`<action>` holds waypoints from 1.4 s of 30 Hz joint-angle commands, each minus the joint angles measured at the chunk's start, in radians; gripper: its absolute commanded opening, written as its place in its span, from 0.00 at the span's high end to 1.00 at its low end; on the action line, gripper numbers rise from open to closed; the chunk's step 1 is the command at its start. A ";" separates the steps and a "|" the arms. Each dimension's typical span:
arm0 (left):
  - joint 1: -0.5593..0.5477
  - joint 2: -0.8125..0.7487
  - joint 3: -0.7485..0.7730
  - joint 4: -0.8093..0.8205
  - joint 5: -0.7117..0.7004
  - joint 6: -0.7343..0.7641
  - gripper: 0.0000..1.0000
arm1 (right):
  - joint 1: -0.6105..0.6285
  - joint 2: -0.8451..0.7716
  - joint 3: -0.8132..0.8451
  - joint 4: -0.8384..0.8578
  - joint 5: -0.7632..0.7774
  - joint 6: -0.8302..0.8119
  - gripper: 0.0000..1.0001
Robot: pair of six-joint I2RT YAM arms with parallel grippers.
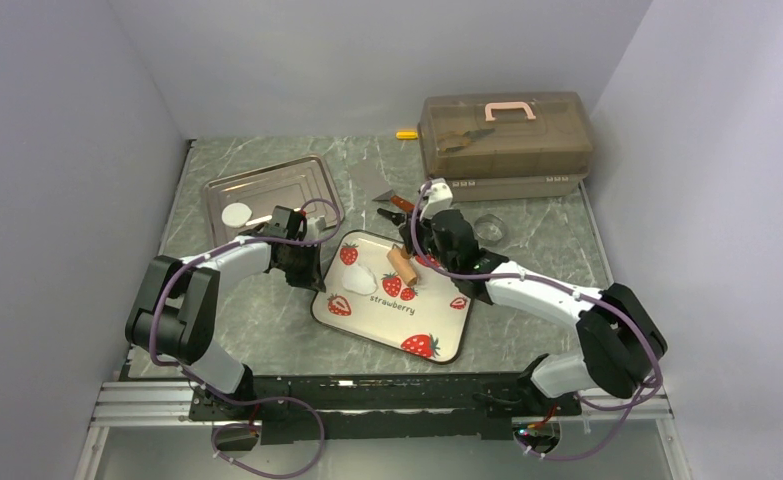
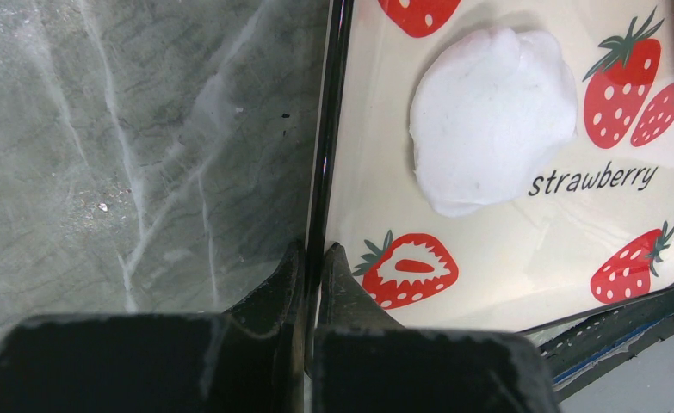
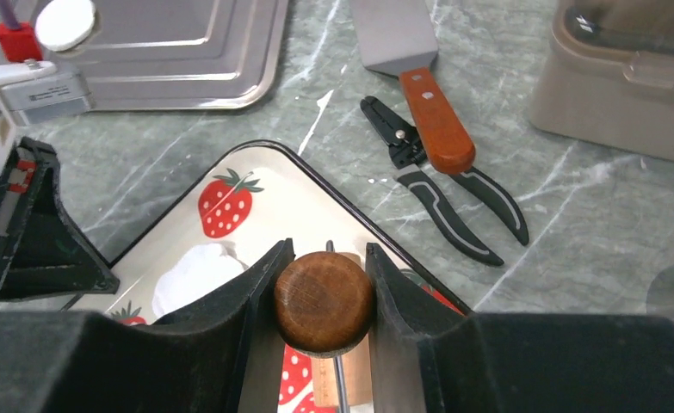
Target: Roll out the dumpling wrappers from the dough
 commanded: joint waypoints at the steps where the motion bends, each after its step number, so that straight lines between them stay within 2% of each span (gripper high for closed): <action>1: -0.006 0.009 -0.024 0.017 -0.095 0.008 1.00 | 0.014 -0.016 0.129 0.010 -0.070 -0.070 1.00; 6: -0.006 0.004 -0.026 0.019 -0.099 0.007 1.00 | 0.031 0.025 0.161 0.191 -0.214 0.043 1.00; 12: -0.006 0.001 -0.026 0.018 -0.098 0.008 1.00 | 0.060 0.167 0.159 0.228 -0.270 0.109 1.00; 16: -0.006 -0.004 -0.024 0.014 -0.105 0.009 1.00 | 0.092 0.238 0.173 0.076 -0.227 0.095 1.00; 20: -0.006 -0.005 -0.024 0.013 -0.106 0.009 1.00 | 0.103 0.244 0.099 -0.005 -0.174 0.086 1.00; 27: -0.006 0.005 -0.020 0.009 -0.108 0.008 1.00 | 0.133 0.213 0.004 0.003 -0.188 0.127 1.00; 42: -0.006 -0.006 -0.020 0.009 -0.110 0.011 1.00 | 0.174 0.291 0.091 -0.058 -0.198 0.180 1.00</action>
